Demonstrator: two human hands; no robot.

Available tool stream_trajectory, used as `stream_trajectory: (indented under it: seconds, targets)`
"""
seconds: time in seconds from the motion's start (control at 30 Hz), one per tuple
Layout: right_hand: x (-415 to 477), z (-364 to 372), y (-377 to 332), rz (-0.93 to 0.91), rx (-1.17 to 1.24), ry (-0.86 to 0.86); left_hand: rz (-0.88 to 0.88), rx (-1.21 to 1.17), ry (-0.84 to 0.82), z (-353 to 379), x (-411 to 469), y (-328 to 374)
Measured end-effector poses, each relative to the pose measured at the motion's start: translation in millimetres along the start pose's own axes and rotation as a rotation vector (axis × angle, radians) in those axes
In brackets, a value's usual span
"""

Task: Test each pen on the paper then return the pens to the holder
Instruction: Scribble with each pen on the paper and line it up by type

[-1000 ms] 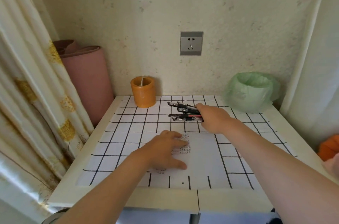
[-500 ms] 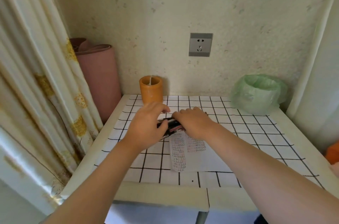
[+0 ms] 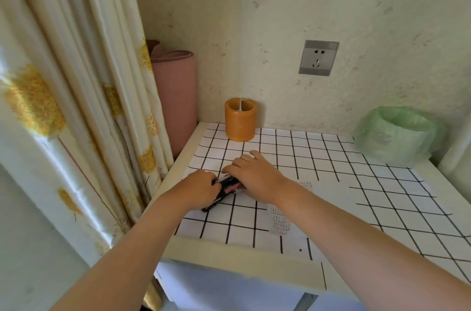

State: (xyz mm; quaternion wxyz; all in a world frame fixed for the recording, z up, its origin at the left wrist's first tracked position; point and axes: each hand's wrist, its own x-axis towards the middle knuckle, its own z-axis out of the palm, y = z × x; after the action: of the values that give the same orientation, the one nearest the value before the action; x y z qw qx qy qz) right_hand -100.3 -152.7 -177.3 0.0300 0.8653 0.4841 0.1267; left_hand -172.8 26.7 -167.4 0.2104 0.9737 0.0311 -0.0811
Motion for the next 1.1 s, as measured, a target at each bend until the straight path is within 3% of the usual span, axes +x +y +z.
stream_trajectory:
  seconds: [0.2, 0.37, 0.43, 0.6, 0.83, 1.1]
  targets:
    - [-8.1, -10.8, 9.6, 0.102, 0.257, -0.082, -0.045, 0.056, 0.02, -0.3, 5.1, 3.7]
    - [-21.7, -21.3, 24.8, 0.196, 0.328, -0.13, -0.075, 0.104, 0.057, 3.4, 6.0, 9.3]
    - [-26.4, -23.1, 28.8, 0.225, 0.36, -0.157, -0.031, 0.131, 0.079, 8.6, 7.0, 11.5]
    - [-29.0, -26.6, 26.3, 0.282, 0.411, -0.149, 0.201, -0.063, -0.11, 17.2, 12.4, 7.8]
    - [-20.0, -22.7, 15.6, 0.18, 0.481, -0.183, 0.167, 0.096, -0.015, 11.2, 8.1, 2.8]
    - [-18.1, -17.3, 9.6, 0.121, 0.503, -0.166, 0.059, 0.095, 0.141, 11.5, 1.5, 3.7]
